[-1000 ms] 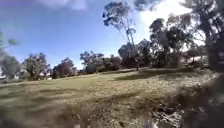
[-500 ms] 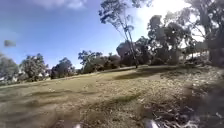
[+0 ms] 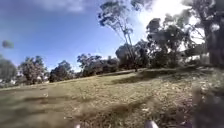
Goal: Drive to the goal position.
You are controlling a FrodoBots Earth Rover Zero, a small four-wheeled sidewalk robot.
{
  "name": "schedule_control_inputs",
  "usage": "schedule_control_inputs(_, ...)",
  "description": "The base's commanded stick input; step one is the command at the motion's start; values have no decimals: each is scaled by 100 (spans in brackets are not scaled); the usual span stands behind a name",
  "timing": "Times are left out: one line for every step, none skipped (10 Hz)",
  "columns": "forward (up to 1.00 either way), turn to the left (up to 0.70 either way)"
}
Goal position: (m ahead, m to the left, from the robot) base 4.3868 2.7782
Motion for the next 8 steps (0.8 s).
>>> schedule_control_inputs(70, 6)
schedule_control_inputs(70, 15)
schedule_control_inputs(70, 24)
schedule_control_inputs(70, 32)
schedule_control_inputs(70, 34)
schedule_control_inputs(70, 31)
schedule_control_inputs(70, 14)
schedule_control_inputs(70, 3)
